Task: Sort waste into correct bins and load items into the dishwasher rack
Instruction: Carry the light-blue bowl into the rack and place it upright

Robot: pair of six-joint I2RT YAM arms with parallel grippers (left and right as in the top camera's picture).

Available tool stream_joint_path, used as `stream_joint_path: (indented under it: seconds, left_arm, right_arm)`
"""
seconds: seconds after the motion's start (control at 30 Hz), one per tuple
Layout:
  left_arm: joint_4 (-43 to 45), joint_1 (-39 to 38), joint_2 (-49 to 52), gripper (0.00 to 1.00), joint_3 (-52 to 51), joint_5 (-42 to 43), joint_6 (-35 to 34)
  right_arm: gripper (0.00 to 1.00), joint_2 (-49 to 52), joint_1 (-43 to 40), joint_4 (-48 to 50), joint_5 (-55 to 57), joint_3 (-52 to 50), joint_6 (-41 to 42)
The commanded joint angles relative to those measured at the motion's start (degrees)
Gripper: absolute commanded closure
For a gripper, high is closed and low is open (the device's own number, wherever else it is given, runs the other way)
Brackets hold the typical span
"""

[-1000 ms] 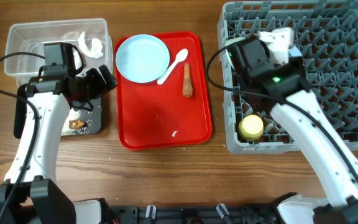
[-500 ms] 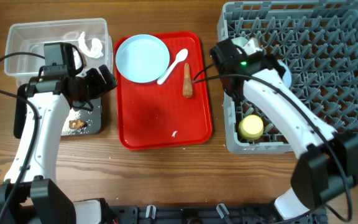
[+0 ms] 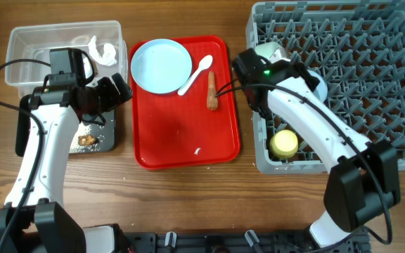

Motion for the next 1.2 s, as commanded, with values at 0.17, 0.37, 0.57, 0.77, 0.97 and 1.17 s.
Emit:
stream_joint_path:
  seconds: [0.17, 0.37, 0.57, 0.77, 0.97, 1.17]
  left_arm:
    - [0.17, 0.33, -0.63, 0.00, 1.01, -0.13, 0.13]
    - [0.17, 0.33, -0.63, 0.00, 1.01, -0.13, 0.11]
    - [0.17, 0.33, -0.63, 0.00, 1.01, -0.13, 0.11]
    - [0.17, 0.33, -0.63, 0.00, 1.01, -0.13, 0.11]
    - [0.17, 0.33, -0.63, 0.00, 1.01, -0.13, 0.11]
    - [0.17, 0.33, -0.63, 0.00, 1.01, -0.13, 0.11]
  right_arm:
    - [0.94, 2.38, 3.61, -0.70, -7.61, -0.28, -0.52]
    - [0.95, 2.38, 3.50, -0.87, -4.55, -0.28, -0.52]
    - [0.95, 2.38, 3.19, -1.53, 9.60, -0.28, -0.59]
    - [0.96, 2.38, 3.06, -1.44, 11.17, -0.28, -0.79]
    - [0.96, 2.38, 2.71, 2.29, 9.81, -0.28, -0.81]
    - [0.96, 2.38, 2.73, 3.23, 6.16, -0.28, -2.08]
